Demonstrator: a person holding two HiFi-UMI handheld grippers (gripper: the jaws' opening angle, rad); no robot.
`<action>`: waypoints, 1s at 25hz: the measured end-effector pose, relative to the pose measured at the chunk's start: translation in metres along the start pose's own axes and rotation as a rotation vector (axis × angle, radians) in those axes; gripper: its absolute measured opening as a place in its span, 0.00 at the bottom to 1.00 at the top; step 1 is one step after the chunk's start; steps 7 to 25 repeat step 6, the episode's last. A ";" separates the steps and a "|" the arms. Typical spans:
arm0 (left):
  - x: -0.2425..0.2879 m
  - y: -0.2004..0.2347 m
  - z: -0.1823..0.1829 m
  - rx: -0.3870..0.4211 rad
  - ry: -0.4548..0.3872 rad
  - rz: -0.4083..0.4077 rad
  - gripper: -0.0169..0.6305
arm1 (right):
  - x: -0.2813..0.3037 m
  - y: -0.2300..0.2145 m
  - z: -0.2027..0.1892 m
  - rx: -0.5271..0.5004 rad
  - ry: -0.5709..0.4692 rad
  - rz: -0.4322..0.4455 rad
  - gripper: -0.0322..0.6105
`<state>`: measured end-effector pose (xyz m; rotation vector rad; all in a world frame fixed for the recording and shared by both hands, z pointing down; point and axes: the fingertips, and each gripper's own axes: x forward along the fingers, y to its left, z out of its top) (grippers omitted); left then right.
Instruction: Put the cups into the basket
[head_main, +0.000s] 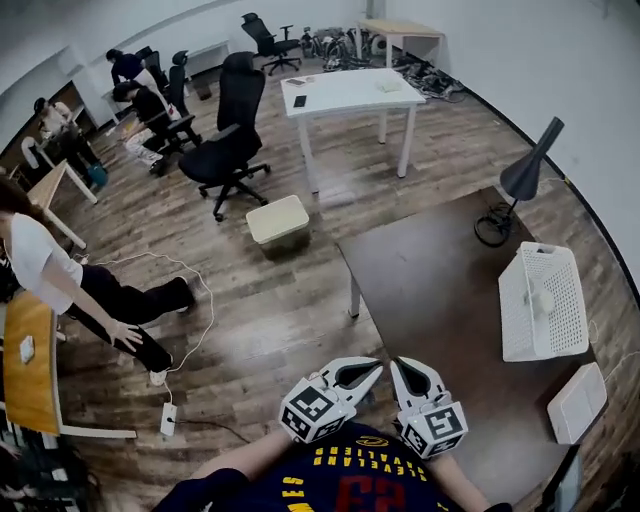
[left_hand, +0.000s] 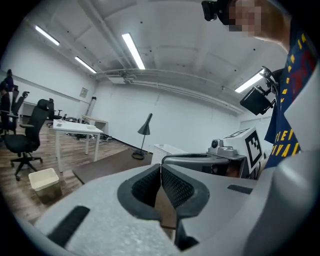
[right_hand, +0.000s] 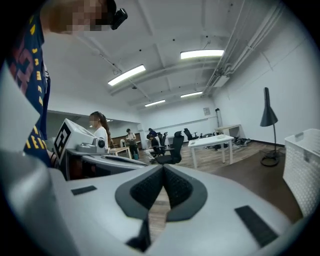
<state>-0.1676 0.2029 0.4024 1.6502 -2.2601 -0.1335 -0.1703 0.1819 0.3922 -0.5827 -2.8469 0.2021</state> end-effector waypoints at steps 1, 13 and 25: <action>-0.011 0.010 -0.002 -0.009 -0.006 0.040 0.05 | 0.012 0.009 -0.002 -0.002 0.006 0.039 0.07; -0.067 0.060 -0.018 -0.069 -0.035 0.232 0.05 | 0.065 0.057 -0.009 -0.028 0.019 0.214 0.07; -0.067 0.060 -0.018 -0.069 -0.035 0.232 0.05 | 0.065 0.057 -0.009 -0.028 0.019 0.214 0.07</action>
